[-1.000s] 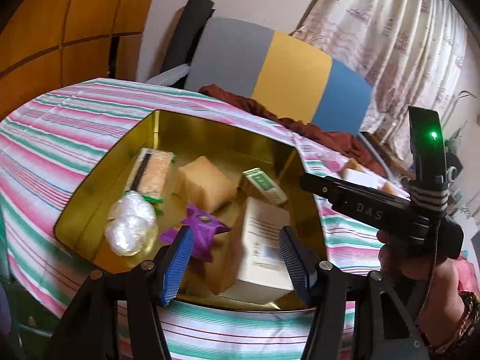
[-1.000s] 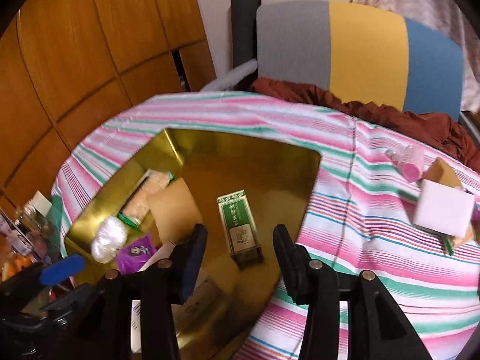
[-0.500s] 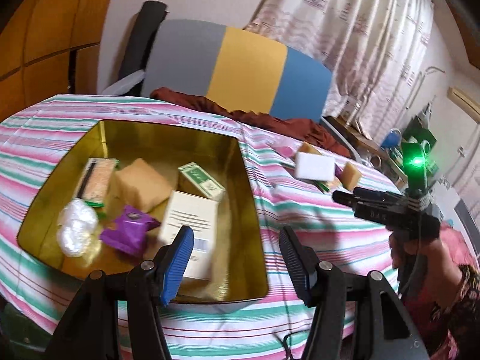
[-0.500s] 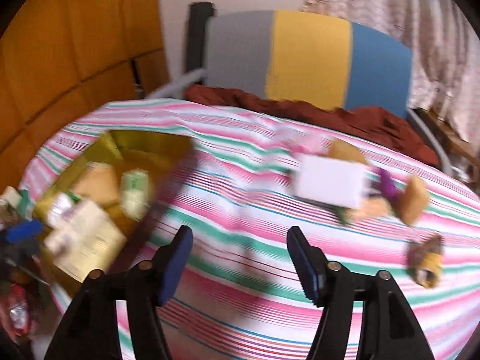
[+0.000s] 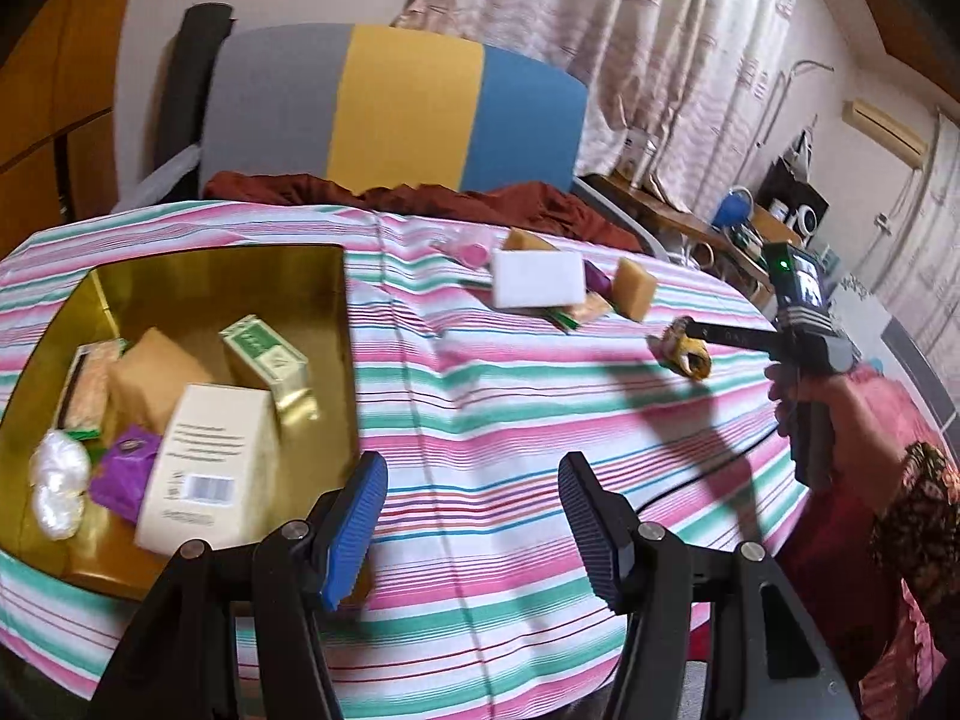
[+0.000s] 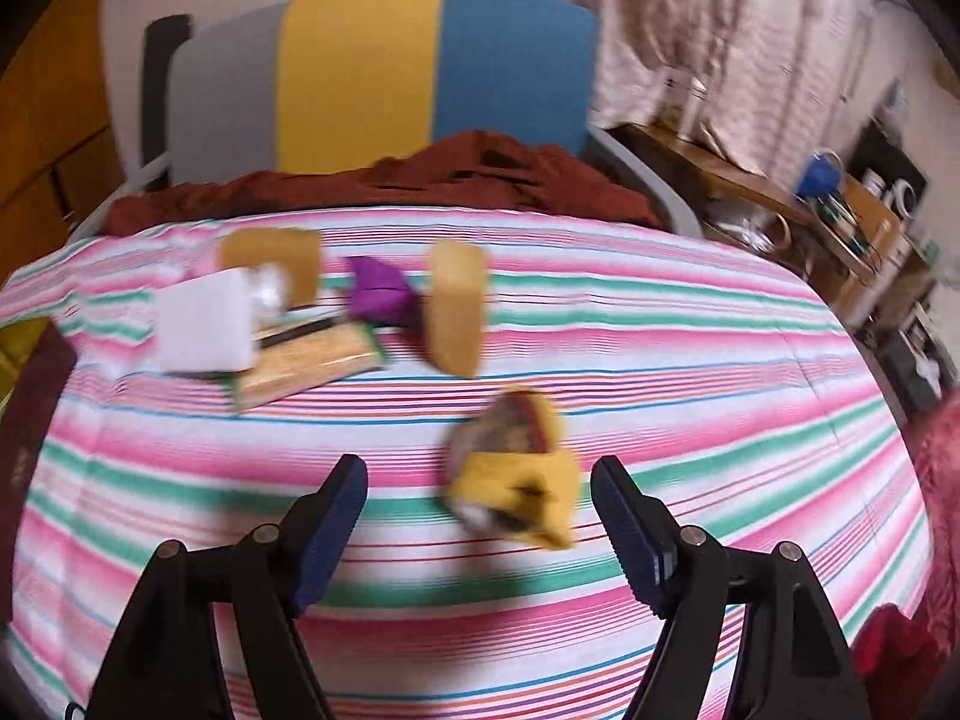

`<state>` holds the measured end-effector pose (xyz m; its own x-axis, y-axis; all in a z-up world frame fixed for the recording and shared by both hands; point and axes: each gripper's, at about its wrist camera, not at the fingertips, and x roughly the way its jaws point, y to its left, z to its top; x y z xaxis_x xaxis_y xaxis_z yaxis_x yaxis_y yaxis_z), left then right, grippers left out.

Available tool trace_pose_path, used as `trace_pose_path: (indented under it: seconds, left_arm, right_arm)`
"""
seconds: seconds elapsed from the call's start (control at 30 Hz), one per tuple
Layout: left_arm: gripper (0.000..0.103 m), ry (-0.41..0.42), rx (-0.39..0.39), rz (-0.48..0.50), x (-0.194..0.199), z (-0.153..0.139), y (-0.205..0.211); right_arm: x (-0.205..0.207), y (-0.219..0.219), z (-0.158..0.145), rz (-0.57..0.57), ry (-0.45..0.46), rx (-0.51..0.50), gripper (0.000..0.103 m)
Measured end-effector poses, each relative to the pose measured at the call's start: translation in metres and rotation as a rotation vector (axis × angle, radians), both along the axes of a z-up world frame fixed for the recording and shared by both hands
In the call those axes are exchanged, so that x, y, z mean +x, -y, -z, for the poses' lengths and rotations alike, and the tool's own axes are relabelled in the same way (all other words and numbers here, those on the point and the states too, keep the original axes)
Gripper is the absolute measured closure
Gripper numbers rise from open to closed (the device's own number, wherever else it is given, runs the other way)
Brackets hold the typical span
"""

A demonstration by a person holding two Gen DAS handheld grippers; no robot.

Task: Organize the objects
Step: 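Grasp the yellow knitted sock with the right gripper and lift it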

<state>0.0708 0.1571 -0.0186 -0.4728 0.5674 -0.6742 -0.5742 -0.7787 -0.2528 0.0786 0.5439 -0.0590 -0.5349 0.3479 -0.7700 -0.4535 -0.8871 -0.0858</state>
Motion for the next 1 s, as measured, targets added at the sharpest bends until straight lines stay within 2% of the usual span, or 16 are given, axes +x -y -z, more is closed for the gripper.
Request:
trace_pose_path:
  seconds: [0.23,0.43,0.5,0.53,0.6,0.67,0.73,0.83,1.0]
  left_arm:
    - [0.043,0.003,-0.034,0.067,-0.001,-0.003,-0.036]
    - [0.043,0.013,-0.049,0.098,-0.013,-0.004,-0.066]
    - [0.043,0.015,-0.059,0.111,-0.019,-0.005,-0.079]
    - [0.043,0.011,-0.065,0.115,-0.022,-0.006,-0.086]
    - [0.043,0.007,-0.076,0.123,-0.028,-0.008,-0.099]
    - [0.043,0.014,-0.078,0.117,-0.035,-0.008,-0.110]
    - [0.042,0.038,-0.072,0.109,-0.045,-0.005,-0.121]
    - [0.042,0.076,-0.059,0.089,-0.058,0.000,-0.134]
    - [0.041,0.094,-0.080,0.059,-0.075,0.011,-0.153]
  right_arm:
    - [-0.007,-0.023,0.019,0.019,-0.003,-0.104,0.023]
    - [-0.016,-0.030,0.033,0.022,0.024,-0.141,0.024]
    - [-0.018,-0.034,0.039,0.024,0.039,-0.180,0.033]
    - [-0.019,-0.035,0.044,0.018,0.047,-0.215,0.045]
    - [-0.019,-0.035,0.046,0.019,0.051,-0.248,0.050]
    - [-0.019,-0.030,0.042,0.007,0.058,-0.229,0.057]
    - [-0.018,-0.024,0.036,-0.010,0.051,-0.225,0.059]
    - [-0.016,-0.020,0.033,-0.024,0.036,-0.282,0.059]
    - [-0.019,-0.013,0.030,-0.059,0.041,-0.280,0.061]
